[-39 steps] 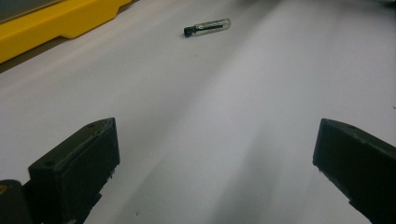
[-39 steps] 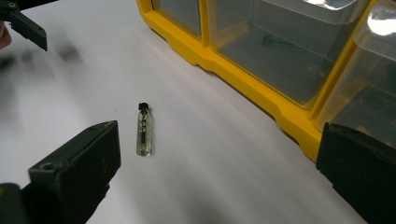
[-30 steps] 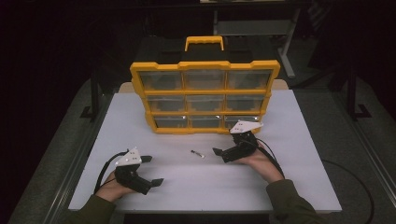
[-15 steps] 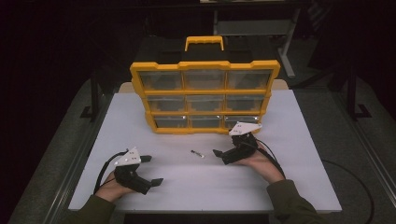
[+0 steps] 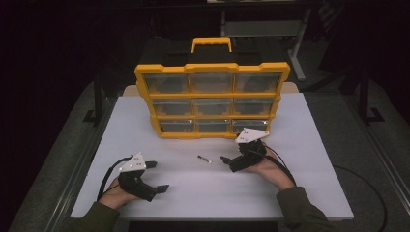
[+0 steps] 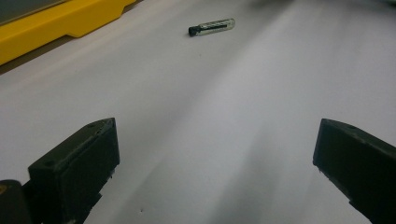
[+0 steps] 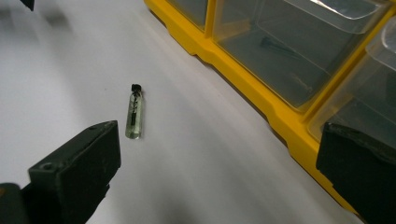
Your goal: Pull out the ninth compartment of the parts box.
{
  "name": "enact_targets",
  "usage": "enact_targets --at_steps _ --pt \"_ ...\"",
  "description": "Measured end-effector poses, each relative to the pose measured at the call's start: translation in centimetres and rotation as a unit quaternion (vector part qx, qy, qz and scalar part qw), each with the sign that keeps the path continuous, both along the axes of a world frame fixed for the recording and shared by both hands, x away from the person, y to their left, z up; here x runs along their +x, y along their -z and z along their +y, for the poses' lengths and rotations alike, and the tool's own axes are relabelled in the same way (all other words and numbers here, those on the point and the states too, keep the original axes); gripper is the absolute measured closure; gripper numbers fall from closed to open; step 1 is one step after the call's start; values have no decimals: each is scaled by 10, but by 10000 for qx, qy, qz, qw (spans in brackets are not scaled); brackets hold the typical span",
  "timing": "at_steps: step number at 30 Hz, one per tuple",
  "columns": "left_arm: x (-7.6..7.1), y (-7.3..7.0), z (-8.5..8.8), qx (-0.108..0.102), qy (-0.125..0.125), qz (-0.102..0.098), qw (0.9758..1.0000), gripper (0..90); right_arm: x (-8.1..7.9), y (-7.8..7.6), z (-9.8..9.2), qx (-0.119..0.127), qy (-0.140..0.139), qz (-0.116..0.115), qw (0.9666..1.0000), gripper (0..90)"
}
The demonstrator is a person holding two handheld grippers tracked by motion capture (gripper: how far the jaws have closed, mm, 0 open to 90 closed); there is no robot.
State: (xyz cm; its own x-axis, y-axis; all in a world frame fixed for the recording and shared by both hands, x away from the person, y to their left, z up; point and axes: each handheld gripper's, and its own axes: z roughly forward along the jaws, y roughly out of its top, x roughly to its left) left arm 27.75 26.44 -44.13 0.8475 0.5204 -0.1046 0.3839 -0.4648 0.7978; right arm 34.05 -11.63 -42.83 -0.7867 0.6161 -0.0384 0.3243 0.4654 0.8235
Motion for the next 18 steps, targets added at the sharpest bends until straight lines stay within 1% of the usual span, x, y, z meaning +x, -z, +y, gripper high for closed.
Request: enact_targets --at_steps 1,8,9,14,18 --pt "0 0 0 -2 4 0 10000 2 -1 0 1 -63 -14 -54 10000 0" --pt "0 0 0 -12 4 3 10000 2 -3 2 4 -147 7 -127 9998 0" --pt "0 0 0 -9 4 1 10000 2 -3 2 4 -188 -15 -181 9997 0" --pt "0 0 0 -14 7 6 10000 2 -4 2 5 -217 -21 -223 9995 0" --pt "0 0 0 -13 7 9 10000 2 -6 2 7 -279 -12 -301 9992 0"
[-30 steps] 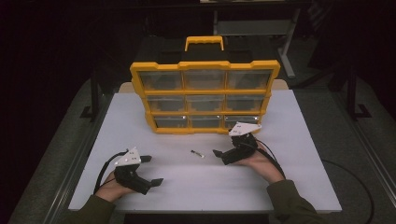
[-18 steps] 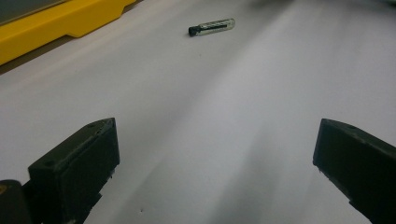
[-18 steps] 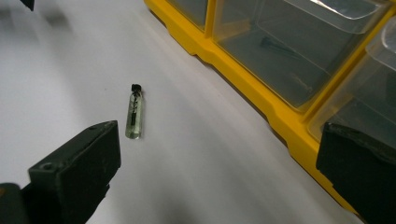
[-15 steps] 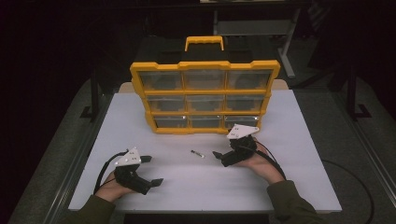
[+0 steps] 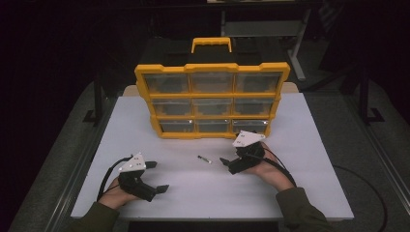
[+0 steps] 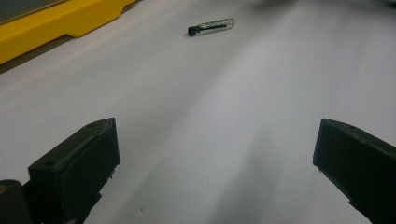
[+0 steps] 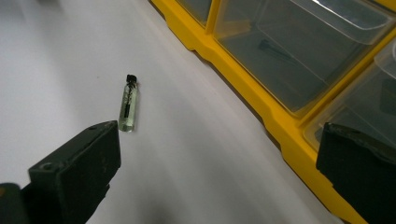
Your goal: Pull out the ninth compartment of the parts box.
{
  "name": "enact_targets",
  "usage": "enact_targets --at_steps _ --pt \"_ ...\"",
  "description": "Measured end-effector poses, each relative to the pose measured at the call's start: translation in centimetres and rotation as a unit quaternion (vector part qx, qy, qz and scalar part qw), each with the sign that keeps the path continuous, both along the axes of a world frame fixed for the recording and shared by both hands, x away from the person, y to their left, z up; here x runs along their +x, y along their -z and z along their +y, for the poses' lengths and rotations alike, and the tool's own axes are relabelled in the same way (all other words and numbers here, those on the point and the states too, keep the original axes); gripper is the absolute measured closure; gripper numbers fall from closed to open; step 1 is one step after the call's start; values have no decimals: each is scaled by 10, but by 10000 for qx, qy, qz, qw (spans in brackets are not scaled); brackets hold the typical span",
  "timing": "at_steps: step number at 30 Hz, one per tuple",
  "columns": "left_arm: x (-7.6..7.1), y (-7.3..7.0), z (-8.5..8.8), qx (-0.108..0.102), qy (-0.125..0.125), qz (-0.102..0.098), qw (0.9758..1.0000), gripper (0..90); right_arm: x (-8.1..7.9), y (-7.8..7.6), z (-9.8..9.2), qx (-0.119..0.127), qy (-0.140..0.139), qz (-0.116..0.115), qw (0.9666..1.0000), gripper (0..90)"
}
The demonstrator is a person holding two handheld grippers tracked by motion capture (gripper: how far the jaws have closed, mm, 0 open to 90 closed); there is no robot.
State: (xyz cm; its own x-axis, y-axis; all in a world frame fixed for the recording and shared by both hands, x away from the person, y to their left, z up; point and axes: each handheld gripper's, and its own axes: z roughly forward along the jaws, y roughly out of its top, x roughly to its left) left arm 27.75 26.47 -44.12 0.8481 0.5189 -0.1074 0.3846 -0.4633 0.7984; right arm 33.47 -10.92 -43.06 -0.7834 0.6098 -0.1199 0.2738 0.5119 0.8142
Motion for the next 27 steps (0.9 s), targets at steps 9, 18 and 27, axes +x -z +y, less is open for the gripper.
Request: enact_targets --at_steps 9,18,27 --pt "0 0 0 -7 -3 7 10000 2 -1 1 2 -220 -62 -215 9995 0" --pt "0 0 1 -5 -5 0 10000 2 -2 1 1 -304 -79 -399 9987 0" --pt "0 0 0 -4 -6 1 10000 2 -4 1 3 -471 -134 -635 9968 0"
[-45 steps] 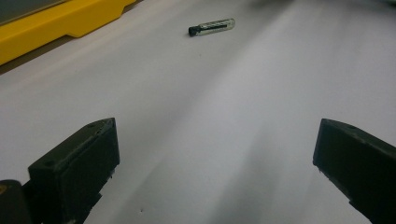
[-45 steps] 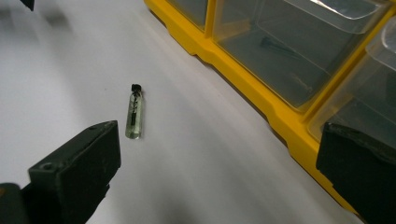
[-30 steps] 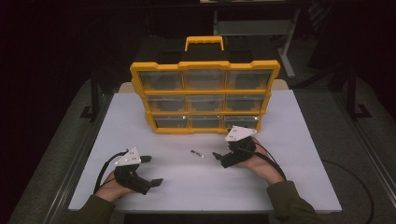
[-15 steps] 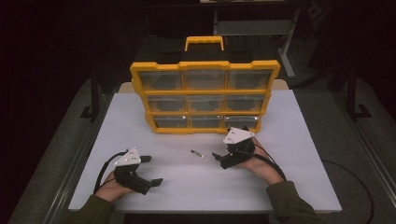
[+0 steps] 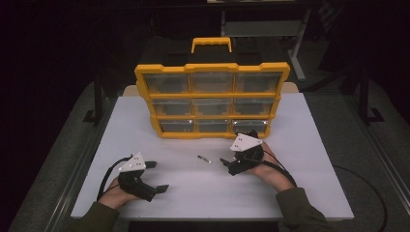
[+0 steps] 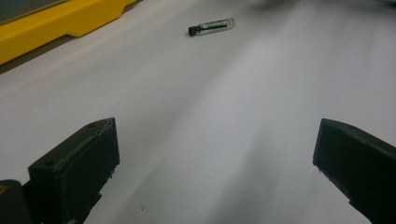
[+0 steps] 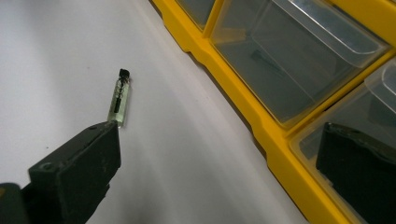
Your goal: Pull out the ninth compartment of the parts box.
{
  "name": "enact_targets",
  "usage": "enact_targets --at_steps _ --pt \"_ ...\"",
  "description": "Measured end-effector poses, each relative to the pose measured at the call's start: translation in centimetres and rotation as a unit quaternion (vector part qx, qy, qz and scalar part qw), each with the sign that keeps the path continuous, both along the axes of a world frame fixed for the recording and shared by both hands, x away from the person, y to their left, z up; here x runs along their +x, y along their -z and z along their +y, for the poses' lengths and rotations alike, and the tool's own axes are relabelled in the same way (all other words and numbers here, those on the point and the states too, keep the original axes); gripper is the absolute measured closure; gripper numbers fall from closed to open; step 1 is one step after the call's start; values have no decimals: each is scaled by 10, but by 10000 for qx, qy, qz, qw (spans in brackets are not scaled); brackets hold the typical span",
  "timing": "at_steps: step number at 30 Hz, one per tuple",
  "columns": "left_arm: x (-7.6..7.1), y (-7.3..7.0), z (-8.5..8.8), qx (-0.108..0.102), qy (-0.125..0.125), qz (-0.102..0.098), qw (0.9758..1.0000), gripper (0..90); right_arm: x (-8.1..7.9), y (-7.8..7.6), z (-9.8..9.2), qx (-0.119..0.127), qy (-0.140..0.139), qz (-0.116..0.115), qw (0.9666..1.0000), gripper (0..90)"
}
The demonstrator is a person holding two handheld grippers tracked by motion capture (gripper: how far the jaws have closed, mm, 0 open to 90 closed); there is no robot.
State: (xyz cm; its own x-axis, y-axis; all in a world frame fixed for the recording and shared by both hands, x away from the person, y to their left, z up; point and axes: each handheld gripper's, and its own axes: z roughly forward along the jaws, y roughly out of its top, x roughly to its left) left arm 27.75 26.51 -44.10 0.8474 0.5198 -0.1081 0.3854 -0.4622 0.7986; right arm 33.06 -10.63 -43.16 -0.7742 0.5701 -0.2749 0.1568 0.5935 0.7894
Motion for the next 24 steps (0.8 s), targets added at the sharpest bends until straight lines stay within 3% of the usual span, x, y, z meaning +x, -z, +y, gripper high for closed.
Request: enact_targets --at_steps 3,24 --pt "0 0 0 1 2 -2 10000 2 -1 0 1 37 47 18 10000 0" --pt "0 0 0 1 9 -2 10000 2 -5 1 3 -365 4 -502 9981 0"
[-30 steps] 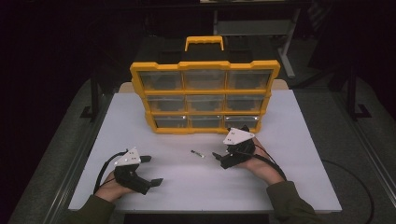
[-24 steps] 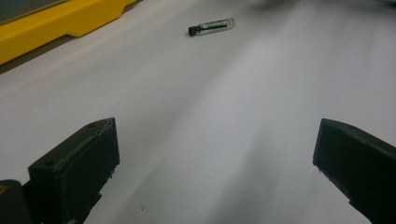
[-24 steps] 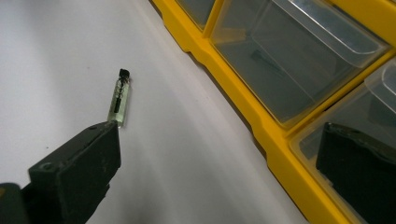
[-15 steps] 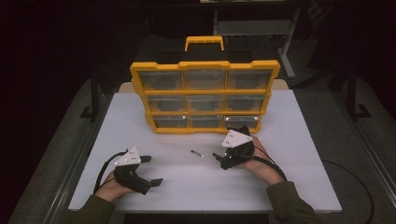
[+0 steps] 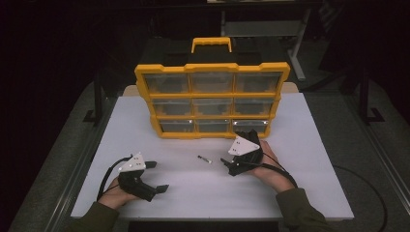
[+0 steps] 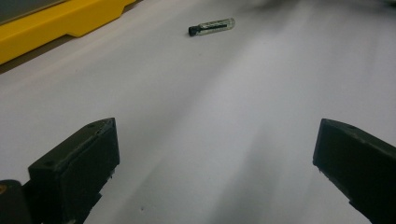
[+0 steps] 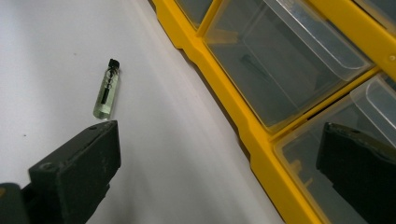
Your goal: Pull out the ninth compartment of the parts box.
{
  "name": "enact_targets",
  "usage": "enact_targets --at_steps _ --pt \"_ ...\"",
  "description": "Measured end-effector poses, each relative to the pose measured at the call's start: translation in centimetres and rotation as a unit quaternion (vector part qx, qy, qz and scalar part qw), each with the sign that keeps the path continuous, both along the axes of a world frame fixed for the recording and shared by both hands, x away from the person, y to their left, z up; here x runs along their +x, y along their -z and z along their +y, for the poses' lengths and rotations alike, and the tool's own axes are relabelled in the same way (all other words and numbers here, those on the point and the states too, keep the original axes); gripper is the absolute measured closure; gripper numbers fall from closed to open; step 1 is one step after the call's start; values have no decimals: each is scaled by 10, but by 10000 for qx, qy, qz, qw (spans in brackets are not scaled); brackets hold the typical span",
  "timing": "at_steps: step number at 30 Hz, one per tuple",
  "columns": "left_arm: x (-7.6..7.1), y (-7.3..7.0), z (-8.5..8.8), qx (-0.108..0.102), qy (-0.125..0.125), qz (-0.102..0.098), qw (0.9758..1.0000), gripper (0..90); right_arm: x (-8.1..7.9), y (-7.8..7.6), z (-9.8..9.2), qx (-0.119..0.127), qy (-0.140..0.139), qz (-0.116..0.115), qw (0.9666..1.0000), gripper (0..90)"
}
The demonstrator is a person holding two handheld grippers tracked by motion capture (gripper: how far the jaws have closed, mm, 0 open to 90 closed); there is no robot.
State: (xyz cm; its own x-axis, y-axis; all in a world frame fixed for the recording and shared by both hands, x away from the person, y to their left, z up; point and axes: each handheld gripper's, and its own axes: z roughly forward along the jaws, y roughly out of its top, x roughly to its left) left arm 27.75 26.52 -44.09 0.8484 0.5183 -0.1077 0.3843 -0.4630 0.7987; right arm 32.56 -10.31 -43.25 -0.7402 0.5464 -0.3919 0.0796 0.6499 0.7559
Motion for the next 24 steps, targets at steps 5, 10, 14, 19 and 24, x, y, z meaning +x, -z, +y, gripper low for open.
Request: enact_targets --at_steps 5,10,14,19,24 --pt "0 0 0 -8 -6 0 10000 2 -1 0 0 -48 6 -87 10000 0" --pt "0 0 0 -8 -3 2 10000 2 -2 1 1 -189 -8 -239 9995 0" --pt "0 0 0 -6 2 3 10000 2 -3 1 2 -284 19 -261 9993 0" --pt "0 0 0 -8 0 7 10000 2 -4 0 5 -522 -2 -370 9980 0" --pt "0 0 0 0 1 7 10000 2 -5 1 6 -692 -66 -495 9963 0"
